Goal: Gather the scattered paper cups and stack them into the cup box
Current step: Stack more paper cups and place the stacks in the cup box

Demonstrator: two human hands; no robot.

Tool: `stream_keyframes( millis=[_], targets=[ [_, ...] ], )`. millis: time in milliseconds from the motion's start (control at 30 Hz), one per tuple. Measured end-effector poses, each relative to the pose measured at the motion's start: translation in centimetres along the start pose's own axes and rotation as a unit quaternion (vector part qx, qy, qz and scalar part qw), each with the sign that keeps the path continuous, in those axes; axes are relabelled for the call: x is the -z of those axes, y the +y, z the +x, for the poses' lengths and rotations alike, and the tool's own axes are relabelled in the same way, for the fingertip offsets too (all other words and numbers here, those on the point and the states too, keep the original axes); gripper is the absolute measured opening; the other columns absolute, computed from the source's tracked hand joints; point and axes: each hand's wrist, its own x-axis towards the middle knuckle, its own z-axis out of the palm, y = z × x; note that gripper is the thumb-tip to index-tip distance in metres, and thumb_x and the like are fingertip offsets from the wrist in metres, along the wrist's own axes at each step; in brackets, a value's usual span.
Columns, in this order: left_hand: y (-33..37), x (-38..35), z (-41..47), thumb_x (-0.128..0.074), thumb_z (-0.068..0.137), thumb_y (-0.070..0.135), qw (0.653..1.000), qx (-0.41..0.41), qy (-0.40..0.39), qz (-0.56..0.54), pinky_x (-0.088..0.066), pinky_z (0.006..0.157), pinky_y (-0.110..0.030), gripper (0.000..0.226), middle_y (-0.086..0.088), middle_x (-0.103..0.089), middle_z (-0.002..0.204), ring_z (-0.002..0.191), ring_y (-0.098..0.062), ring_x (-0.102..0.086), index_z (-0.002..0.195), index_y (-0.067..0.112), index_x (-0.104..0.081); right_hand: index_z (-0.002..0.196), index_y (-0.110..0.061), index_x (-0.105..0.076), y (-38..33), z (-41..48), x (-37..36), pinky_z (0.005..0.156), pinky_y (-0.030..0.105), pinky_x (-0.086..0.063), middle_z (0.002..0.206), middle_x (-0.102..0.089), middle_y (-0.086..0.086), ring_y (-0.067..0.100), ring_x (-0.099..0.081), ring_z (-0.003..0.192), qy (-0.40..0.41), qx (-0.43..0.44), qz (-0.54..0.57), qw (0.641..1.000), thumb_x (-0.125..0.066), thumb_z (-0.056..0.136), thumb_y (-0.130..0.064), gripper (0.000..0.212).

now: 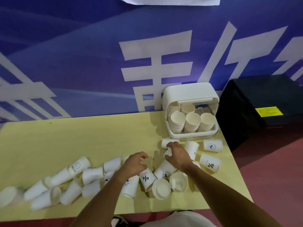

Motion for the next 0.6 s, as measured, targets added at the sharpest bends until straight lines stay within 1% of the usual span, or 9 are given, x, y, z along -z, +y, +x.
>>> stream_keyframes(
  millis=[67,200,300,367,433,500,600],
  targets=[
    [-0.1,-0.2,0.0,-0.062,0.081,0.015,1.0,0.0,-0.008,-0.005,-0.044,0.078,-0.021,0.039,0.016,-0.058,0.121,0.111,-0.007,-0.054,0.115,0.033,-0.058,0.136,-0.015,-0.052,-0.7,0.2,-0.4,0.096,0.035,-0.046,0.129,-0.055,0.01,0.028,-0.053,0.118,0.008,-0.002,-0.015,1.0,-0.065,0.088,-0.031,0.052],
    [-0.6,-0.1,0.2,-0.059,0.079,0.013,1.0,0.002,-0.024,-0.007,-0.045,0.077,-0.023,0.045,0.014,-0.055,0.123,0.116,-0.007,-0.051,0.119,0.032,-0.058,0.135,-0.013,-0.049,-0.8,0.3,-0.8,0.094,0.036,-0.045,0.128,-0.054,0.011,0.03,-0.052,0.116,0.01,-0.011,-0.059,0.998,-0.062,0.089,-0.032,0.051],
    [-0.9,0.2,0.8,-0.06,0.08,0.013,1.0,-0.001,0.005,0.017,-0.045,0.086,-0.024,0.045,0.011,-0.056,0.129,0.116,-0.008,-0.052,0.122,0.03,-0.057,0.137,-0.014,-0.046,-0.5,0.7,-0.6,0.097,0.036,-0.043,0.13,-0.052,0.011,0.031,-0.051,0.118,0.02,-0.029,-0.085,0.996,-0.062,0.089,-0.036,0.055],
    [-1.1,0.5,1.2,-0.062,0.081,0.015,0.998,-0.002,0.026,0.051,-0.045,0.093,-0.026,0.046,0.006,-0.055,0.13,0.117,-0.012,-0.052,0.125,0.026,-0.056,0.139,-0.014,-0.044,-0.3,1.1,-0.4,0.098,0.037,-0.042,0.132,-0.051,0.013,0.032,-0.05,0.12,0.022,-0.042,-0.104,0.993,-0.062,0.09,-0.039,0.058],
    [-1.4,0.9,1.6,-0.062,0.081,0.018,0.995,0.002,0.039,0.092,-0.045,0.095,-0.03,0.048,0.002,-0.054,0.131,0.117,-0.017,-0.053,0.128,0.023,-0.054,0.141,-0.014,-0.043,-0.1,1.6,-0.1,0.1,0.038,-0.041,0.134,-0.051,0.013,0.032,-0.05,0.121,0.027,-0.046,-0.121,0.991,-0.06,0.091,-0.04,0.059],
    [-2.1,1.5,1.8,-0.06,0.083,0.02,0.99,0.013,0.05,0.134,-0.044,0.097,-0.032,0.049,0.001,-0.053,0.133,0.119,-0.019,-0.052,0.131,0.024,-0.052,0.14,-0.013,-0.046,0.1,2.3,0.1,0.1,0.037,-0.041,0.133,-0.054,0.011,0.03,-0.051,0.12,0.034,-0.027,-0.141,0.989,-0.058,0.092,-0.039,0.055],
    [-3.4,2.5,1.8,-0.056,0.085,0.019,0.977,0.041,0.061,0.198,-0.038,0.101,-0.034,0.052,0.004,-0.05,0.136,0.125,-0.018,-0.048,0.135,0.028,-0.046,0.132,-0.014,-0.052,0.0,3.1,-0.1,0.098,0.037,-0.041,0.128,-0.058,0.008,0.029,-0.053,0.116,0.025,0.028,-0.168,0.985,-0.057,0.09,-0.037,0.049]
  ],
)
